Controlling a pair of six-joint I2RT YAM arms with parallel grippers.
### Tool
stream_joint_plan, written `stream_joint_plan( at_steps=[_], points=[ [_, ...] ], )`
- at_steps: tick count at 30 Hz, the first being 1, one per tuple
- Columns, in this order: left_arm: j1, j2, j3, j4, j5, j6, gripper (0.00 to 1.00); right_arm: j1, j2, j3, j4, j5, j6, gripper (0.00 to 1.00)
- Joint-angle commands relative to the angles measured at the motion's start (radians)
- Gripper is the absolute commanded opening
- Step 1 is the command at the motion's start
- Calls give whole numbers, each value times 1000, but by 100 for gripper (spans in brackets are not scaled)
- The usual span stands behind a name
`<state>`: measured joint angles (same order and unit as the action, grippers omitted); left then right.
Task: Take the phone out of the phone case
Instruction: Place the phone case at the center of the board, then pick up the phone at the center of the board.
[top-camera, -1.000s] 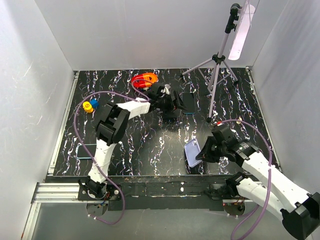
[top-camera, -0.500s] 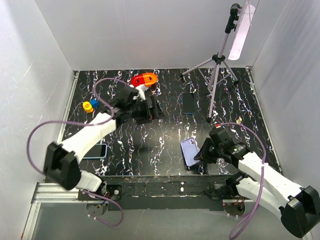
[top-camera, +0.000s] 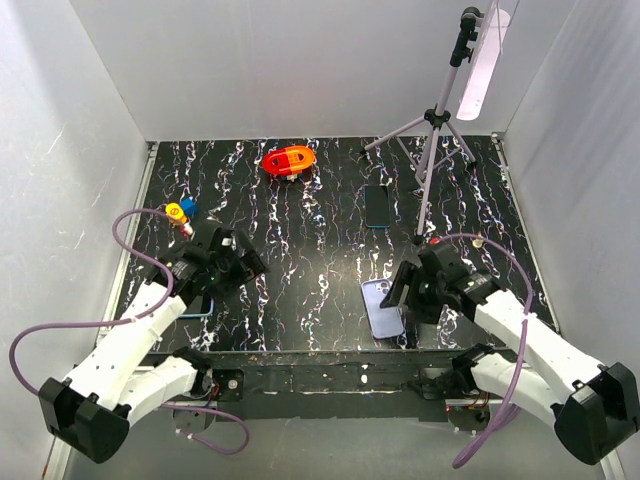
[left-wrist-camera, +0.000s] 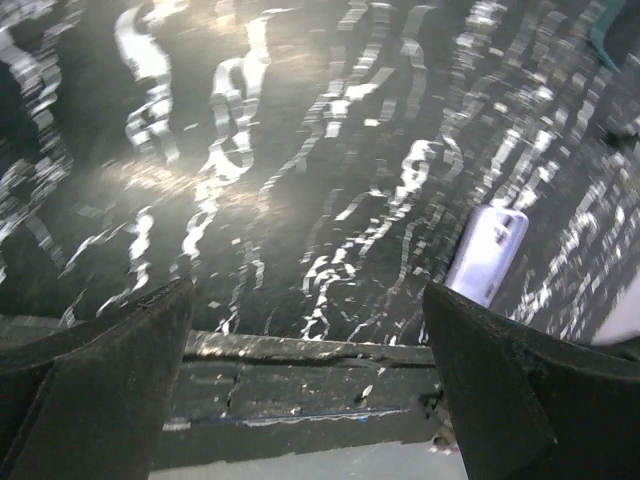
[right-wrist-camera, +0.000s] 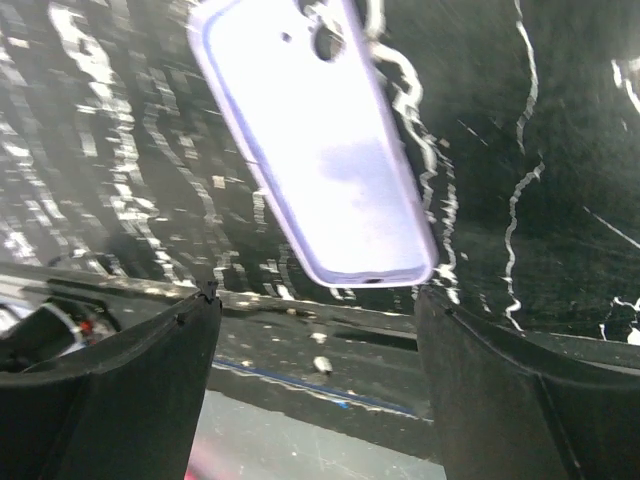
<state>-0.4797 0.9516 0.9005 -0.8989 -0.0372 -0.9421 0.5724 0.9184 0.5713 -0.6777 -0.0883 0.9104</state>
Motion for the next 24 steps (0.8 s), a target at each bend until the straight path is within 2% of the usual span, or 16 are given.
stream_joint_plan(
  at_steps=[1,3,5,9,11,13,14,17,20,24],
  points=[
    [93,-22,-6,-265,-133,-185,98,-52,-3,151,-46,-33,-111,85],
    [151,-14,11,-330,-216,-207,98,-57,5,191,-63,-31,-160,86],
    [222,-11,5,-292,-202,-157,98,-59,-4,206,-72,-30,-205,87],
    [416,47,-44,-147,-63,-2,98,-63,-93,144,41,-59,-254,86],
    [525,104,-34,-182,-46,25,98,-75,-125,130,84,-71,-265,86],
    [628,121,-25,-184,37,31,98,-95,-101,169,67,-137,-254,86],
    [663,116,-22,-166,99,25,98,-94,-90,180,73,-172,-252,85],
    [780,131,-31,-149,128,-32,98,-94,-96,144,151,-212,-222,85],
    [887,147,-75,-121,195,-79,98,-94,-127,153,142,-209,-203,85],
    [960,176,-136,-45,160,-138,98,-95,-174,182,115,-194,-229,86]
  ],
)
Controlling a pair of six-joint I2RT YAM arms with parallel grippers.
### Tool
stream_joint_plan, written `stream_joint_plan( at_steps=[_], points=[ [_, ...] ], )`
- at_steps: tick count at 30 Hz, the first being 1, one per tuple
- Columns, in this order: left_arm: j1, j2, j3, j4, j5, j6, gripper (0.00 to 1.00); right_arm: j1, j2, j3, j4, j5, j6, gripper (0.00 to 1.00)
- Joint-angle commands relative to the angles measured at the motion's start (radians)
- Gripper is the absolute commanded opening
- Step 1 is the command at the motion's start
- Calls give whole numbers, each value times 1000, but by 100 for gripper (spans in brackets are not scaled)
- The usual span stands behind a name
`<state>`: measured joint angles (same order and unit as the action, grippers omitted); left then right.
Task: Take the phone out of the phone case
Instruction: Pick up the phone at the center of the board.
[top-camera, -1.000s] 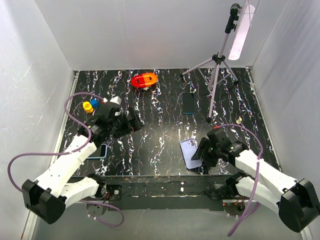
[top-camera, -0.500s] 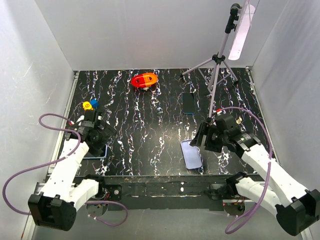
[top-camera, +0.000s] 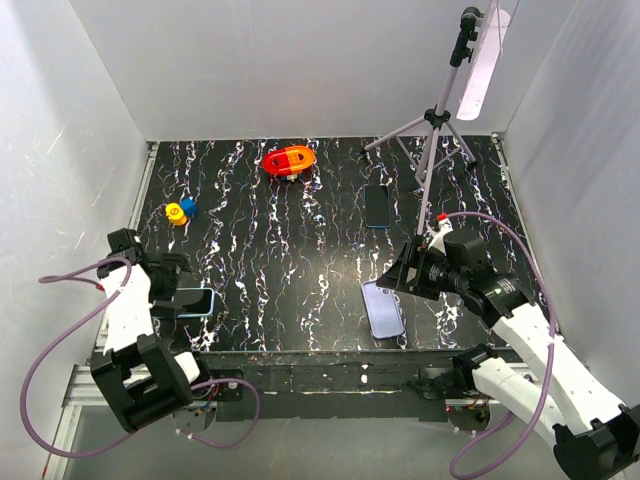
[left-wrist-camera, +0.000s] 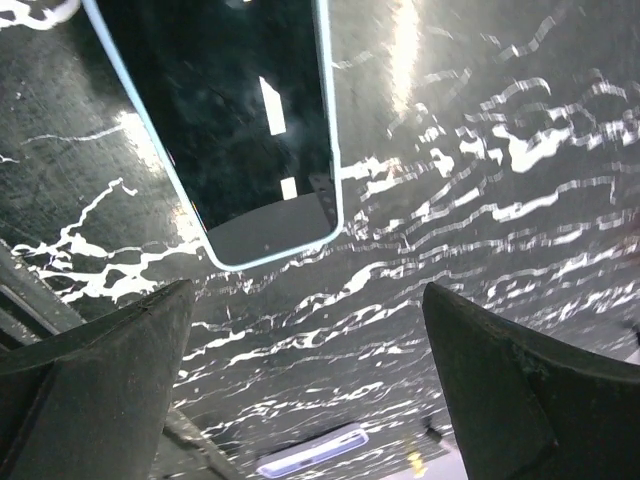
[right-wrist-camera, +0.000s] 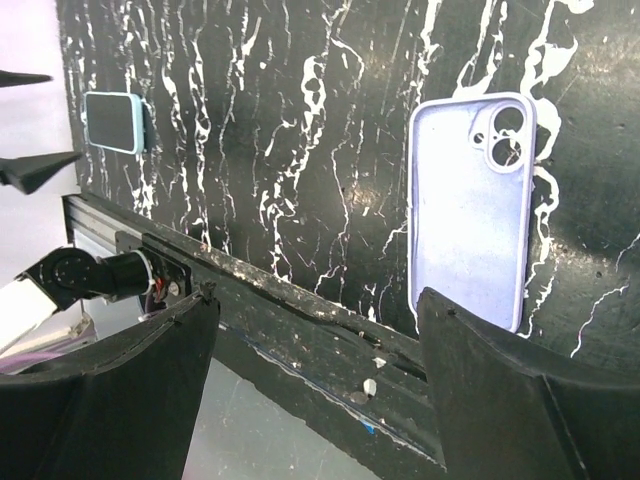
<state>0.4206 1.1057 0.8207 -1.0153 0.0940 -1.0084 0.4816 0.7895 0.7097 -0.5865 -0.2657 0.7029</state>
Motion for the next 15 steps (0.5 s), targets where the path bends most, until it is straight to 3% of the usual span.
stream_joint_plan(
  at_steps=[1,6,15],
  points=[
    [72,26,-77,96,23,-93,98,-5,-44,56,7,-4,-32,86],
    [104,68,-133,199,26,-174,98,-5,-44,67,-6,7,-51,87],
    [118,204,-144,215,-37,-202,98,-11,-72,27,28,-4,-33,87]
  ],
)
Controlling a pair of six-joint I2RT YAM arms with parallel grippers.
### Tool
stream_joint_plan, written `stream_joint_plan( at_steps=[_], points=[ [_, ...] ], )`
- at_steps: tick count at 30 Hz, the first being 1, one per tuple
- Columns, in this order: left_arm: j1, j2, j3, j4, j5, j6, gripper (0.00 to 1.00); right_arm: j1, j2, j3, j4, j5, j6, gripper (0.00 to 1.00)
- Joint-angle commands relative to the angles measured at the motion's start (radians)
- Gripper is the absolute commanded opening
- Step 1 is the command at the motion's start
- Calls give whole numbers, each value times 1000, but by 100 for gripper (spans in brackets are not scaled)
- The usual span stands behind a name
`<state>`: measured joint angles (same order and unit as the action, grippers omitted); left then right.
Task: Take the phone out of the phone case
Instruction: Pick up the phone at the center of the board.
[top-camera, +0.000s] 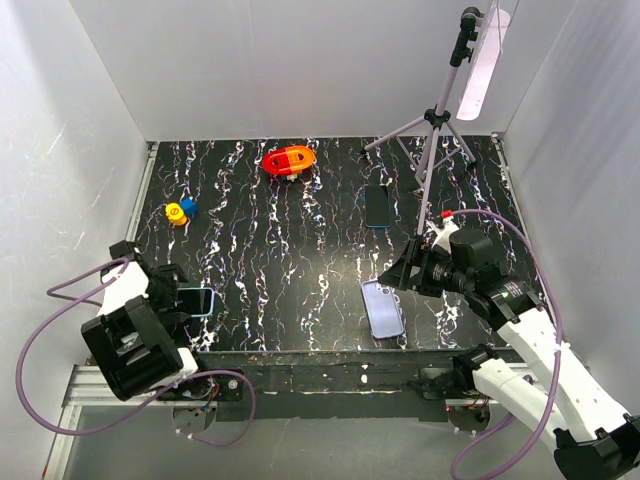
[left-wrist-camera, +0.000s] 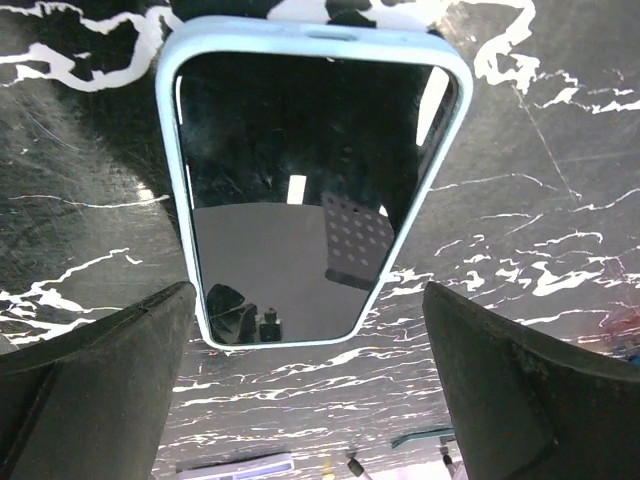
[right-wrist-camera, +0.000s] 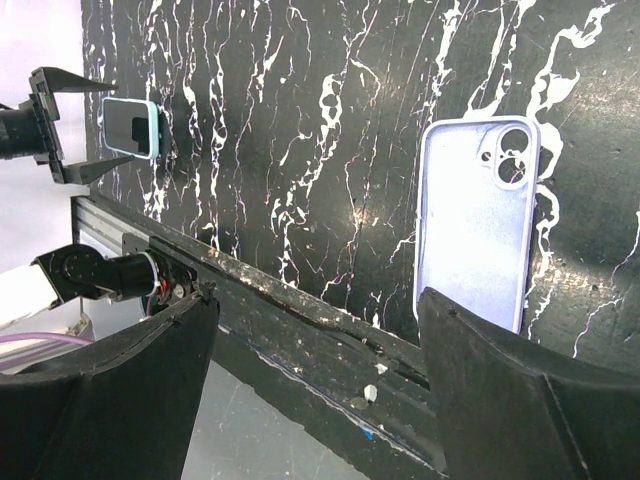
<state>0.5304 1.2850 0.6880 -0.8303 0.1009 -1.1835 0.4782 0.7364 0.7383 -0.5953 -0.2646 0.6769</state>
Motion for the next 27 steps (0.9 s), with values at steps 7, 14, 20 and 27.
stream_joint_plan(
  at_steps=[7,14,20,27],
  points=[
    [6,34,-5,5,-86,-12,98,-12,-28,-8,45,-5,0,87],
    [5,160,24,23,-136,15,98,-16,-34,-11,42,-7,0,87],
    [6,200,-2,50,-147,22,98,-18,-35,-5,32,-1,0,87],
    [5,157,-85,105,-162,41,81,-20,6,42,-33,22,-7,85]
  ],
)
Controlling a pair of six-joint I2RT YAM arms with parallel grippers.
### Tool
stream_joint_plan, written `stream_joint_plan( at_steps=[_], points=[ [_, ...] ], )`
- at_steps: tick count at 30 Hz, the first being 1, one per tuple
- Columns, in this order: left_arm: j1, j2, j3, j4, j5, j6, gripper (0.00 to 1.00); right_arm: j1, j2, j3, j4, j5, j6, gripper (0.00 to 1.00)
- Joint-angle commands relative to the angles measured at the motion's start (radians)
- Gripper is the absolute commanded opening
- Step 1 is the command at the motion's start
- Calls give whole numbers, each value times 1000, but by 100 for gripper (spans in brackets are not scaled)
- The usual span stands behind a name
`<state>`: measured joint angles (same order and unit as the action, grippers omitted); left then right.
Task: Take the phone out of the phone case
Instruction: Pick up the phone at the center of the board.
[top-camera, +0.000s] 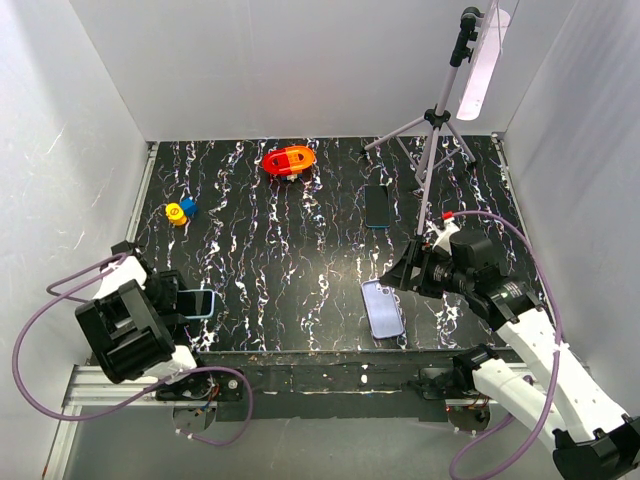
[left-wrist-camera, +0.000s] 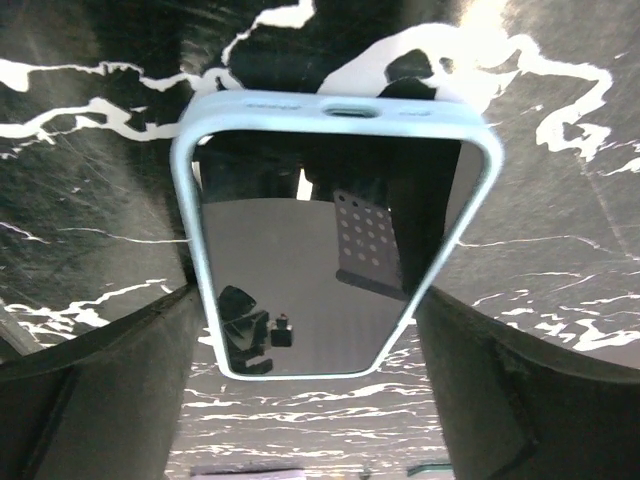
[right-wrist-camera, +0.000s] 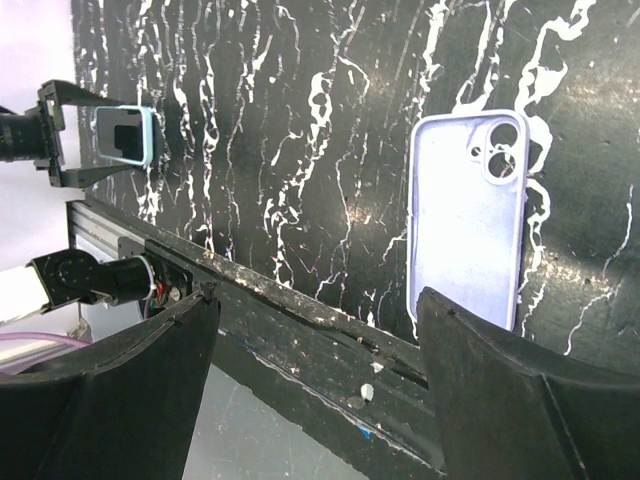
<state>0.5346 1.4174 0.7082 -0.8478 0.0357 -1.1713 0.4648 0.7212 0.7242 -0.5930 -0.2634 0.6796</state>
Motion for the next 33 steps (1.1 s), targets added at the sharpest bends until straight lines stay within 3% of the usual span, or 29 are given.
stream_joint_plan(
  at_steps=[1,3,4,5,8,12,15,20,30,33],
  points=[
    [1,17,-113,140,-91,42,71,-5,23,67,-54,30,-11,84],
    [1,2,-127,167,-79,59,51,-5,20,81,-79,42,-12,84],
    [2,-8,-133,190,-66,76,34,-5,12,87,-88,49,-12,83],
    [1,-20,-138,205,-56,94,27,-5,6,90,-93,53,-9,83],
    [-27,-70,-135,243,-36,163,15,-5,0,109,-117,56,-9,83],
    [-223,-184,-82,234,-75,271,5,-5,17,138,-165,70,-9,83],
    [-376,-294,-59,217,-68,309,0,-5,29,162,-200,75,-9,82],
    [-654,-426,-7,256,-2,433,0,-6,66,208,-232,66,-25,83],
    [-1160,-353,203,363,188,985,0,-6,348,432,-318,-256,-158,79],
    [-1243,-345,229,368,236,1110,0,-6,400,468,-282,-367,-150,77]
  ],
)
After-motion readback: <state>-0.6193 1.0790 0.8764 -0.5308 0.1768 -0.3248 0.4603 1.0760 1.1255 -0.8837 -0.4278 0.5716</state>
